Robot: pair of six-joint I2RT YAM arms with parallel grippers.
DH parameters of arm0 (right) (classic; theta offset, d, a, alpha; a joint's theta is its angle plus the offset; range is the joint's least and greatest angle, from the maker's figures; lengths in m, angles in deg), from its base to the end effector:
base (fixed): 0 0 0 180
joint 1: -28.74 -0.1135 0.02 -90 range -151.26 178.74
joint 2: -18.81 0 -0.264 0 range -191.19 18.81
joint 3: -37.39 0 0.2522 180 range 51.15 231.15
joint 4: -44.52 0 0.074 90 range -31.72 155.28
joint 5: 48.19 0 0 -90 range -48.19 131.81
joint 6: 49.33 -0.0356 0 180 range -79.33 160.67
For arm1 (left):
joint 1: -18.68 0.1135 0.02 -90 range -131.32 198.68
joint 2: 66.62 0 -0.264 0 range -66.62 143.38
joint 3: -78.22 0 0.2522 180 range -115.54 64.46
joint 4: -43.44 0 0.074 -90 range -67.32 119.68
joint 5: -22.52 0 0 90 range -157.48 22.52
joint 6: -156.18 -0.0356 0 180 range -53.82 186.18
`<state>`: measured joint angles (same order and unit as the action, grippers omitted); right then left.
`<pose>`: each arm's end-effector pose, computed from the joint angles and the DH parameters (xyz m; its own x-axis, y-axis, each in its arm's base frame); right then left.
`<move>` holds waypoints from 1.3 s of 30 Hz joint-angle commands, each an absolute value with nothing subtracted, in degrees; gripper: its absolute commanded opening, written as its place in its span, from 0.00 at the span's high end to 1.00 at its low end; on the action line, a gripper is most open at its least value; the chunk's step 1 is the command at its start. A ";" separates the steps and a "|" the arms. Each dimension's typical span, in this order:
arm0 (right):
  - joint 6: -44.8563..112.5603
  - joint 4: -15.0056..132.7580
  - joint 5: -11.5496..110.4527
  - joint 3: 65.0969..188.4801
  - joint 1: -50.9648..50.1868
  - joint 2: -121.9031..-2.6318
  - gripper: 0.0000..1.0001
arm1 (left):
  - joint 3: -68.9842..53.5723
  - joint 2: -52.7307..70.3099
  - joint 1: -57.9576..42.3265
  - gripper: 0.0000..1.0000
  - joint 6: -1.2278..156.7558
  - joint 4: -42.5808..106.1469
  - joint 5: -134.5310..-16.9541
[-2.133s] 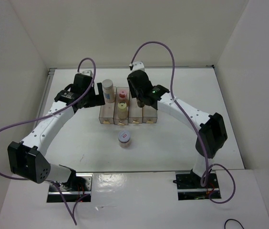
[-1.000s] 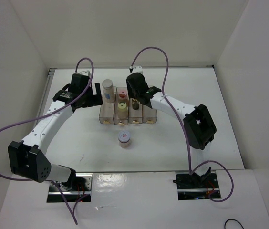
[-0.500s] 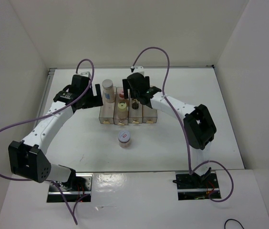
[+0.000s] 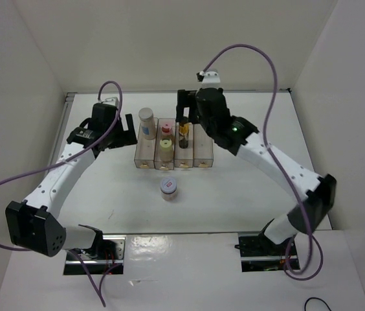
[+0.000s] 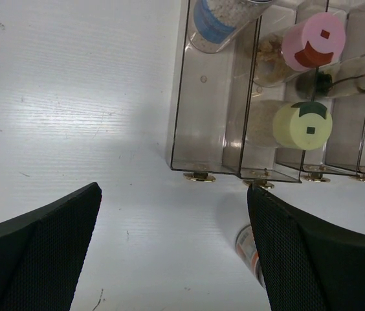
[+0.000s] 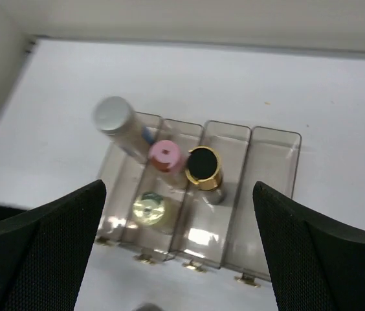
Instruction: Organize the condiment bottles
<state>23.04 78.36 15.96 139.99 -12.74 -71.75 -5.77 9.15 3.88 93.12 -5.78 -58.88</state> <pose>0.2857 0.2319 0.3907 -0.3538 0.0510 -0.9339 -0.1948 0.9726 0.1269 0.2790 -0.0682 0.3338 -0.6305 -0.2968 -0.7173 -0.1595 0.9538 -0.2545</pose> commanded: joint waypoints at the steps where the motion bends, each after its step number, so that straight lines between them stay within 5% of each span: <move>1: 22.30 80.86 20.35 136.42 -17.65 -63.03 0.02 | -4.71 7.30 5.15 0.01 93.42 -4.07 -59.40; 14: 10.61 85.09 19.93 120.85 -33.66 -69.68 0.02 | 1.45 6.24 13.59 0.01 95.80 0.76 -66.07; 34: 11.22 80.96 23.27 119.71 -34.19 -78.22 0.02 | 3.12 7.30 15.43 0.01 95.80 2.34 -68.98; 39: 11.22 80.43 23.27 120.24 -34.19 -79.80 0.10 | 3.12 7.30 15.43 0.01 95.28 2.35 -68.98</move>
<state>11.80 83.21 23.35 119.62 -33.92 -78.92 2.88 7.88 15.13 95.05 0.53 -67.84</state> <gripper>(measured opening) 0.907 0.992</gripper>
